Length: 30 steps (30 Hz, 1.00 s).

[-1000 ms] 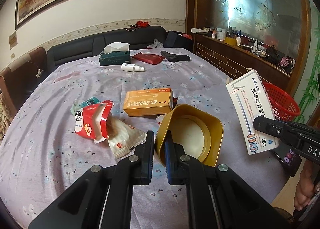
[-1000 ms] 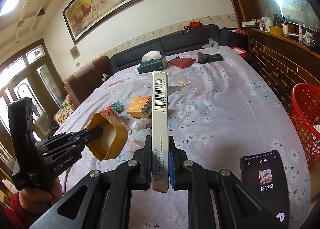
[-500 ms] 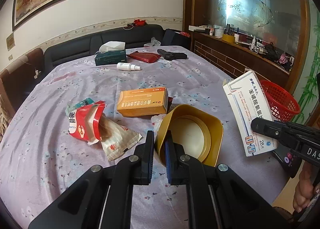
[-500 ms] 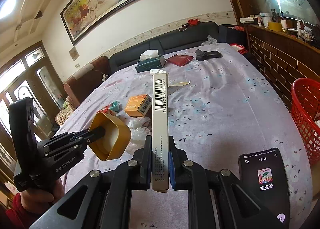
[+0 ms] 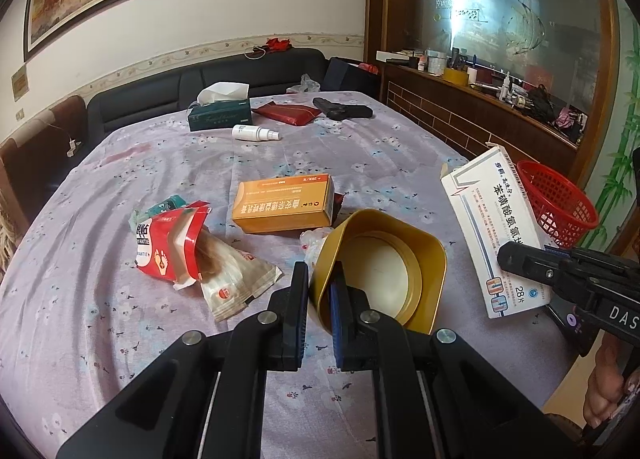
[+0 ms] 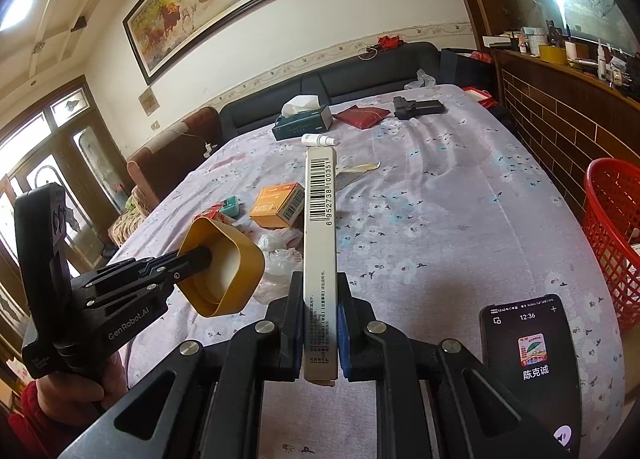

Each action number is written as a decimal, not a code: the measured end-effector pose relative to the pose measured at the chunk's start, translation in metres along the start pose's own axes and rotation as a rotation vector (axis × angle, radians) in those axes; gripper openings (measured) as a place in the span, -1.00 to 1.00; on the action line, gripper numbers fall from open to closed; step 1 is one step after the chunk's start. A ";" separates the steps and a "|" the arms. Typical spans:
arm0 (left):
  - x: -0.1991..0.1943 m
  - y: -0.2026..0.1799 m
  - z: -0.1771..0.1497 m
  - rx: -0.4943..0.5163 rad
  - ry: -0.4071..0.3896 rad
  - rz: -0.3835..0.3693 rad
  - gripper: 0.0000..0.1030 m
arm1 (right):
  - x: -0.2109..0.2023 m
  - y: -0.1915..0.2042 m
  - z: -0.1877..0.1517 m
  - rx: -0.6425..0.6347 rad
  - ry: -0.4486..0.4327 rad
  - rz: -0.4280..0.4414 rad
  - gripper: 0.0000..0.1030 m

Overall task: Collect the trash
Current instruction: 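Lift the yellow container and white barcode box above the bed with both tools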

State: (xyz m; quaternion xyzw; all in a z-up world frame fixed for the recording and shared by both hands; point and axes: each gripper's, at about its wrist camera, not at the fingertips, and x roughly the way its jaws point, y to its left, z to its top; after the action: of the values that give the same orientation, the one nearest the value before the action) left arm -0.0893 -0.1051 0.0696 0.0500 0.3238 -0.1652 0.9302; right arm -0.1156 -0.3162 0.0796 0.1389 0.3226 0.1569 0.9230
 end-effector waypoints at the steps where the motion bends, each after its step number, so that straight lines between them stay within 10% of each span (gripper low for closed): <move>1: 0.000 0.000 0.000 0.000 0.001 -0.002 -0.82 | 0.000 0.000 0.000 0.000 -0.001 -0.002 -0.72; 30: 0.000 0.000 -0.001 -0.004 0.001 -0.010 -0.82 | 0.003 0.004 0.000 -0.002 0.015 -0.008 -0.72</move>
State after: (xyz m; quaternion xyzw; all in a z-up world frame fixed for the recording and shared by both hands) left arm -0.0905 -0.1053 0.0686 0.0466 0.3249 -0.1692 0.9293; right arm -0.1142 -0.3117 0.0793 0.1355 0.3300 0.1548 0.9213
